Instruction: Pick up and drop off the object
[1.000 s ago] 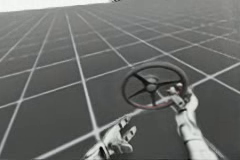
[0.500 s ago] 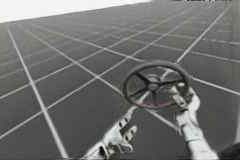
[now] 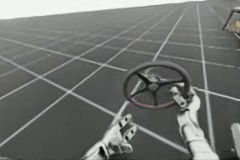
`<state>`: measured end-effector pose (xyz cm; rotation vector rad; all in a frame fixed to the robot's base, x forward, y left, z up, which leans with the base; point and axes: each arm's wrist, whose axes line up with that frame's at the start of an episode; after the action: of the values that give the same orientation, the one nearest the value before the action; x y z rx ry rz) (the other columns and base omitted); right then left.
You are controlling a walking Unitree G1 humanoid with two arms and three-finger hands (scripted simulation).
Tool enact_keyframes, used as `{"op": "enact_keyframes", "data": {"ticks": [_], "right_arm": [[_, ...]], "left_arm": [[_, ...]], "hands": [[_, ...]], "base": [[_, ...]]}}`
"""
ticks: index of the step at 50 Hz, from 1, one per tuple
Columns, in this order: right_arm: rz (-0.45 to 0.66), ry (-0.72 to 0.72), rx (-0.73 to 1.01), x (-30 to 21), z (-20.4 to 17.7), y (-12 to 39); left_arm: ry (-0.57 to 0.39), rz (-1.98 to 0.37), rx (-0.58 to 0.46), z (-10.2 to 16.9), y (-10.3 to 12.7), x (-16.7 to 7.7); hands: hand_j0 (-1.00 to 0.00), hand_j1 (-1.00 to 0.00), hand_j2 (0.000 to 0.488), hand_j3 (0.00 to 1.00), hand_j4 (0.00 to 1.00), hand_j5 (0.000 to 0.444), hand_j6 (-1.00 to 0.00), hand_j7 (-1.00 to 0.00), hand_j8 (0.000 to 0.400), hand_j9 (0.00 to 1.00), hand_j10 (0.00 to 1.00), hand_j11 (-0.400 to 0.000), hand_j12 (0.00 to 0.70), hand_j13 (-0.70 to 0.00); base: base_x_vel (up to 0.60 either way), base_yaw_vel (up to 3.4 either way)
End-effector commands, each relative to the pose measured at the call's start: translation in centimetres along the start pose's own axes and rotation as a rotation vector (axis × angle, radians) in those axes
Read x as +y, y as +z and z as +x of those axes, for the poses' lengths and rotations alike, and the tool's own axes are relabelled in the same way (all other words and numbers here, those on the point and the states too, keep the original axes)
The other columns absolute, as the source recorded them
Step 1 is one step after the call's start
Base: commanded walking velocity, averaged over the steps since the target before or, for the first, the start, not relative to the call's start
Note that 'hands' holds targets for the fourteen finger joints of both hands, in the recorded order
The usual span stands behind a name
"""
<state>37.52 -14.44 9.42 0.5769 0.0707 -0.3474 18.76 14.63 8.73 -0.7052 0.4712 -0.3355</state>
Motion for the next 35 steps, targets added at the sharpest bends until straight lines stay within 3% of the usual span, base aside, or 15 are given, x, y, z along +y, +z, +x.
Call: {"op": "enact_keyframes", "data": {"ticks": [1, 35], "right_arm": [[0.004, 0.037, -0.017, 1.39, -0.05, 0.38], [0.004, 0.037, -0.017, 1.39, -0.05, 0.38]], "left_arm": [[0.001, -0.013, -0.012, -0.28, -0.04, 0.32], [0.001, -0.013, -0.012, -0.28, -0.04, 0.32]], "hands": [[0.00, 0.00, 0.000, 1.00, 1.00, 0.000, 0.00, 0.00, 0.000, 1.00, 1.00, -0.400, 0.000, -0.700], [0.00, 0.00, 0.000, 1.00, 1.00, 0.000, 0.00, 0.00, 0.000, 1.00, 1.00, -0.400, 0.000, -0.700]], "base": [[0.45, -0.34], [0.49, -0.24]]}}
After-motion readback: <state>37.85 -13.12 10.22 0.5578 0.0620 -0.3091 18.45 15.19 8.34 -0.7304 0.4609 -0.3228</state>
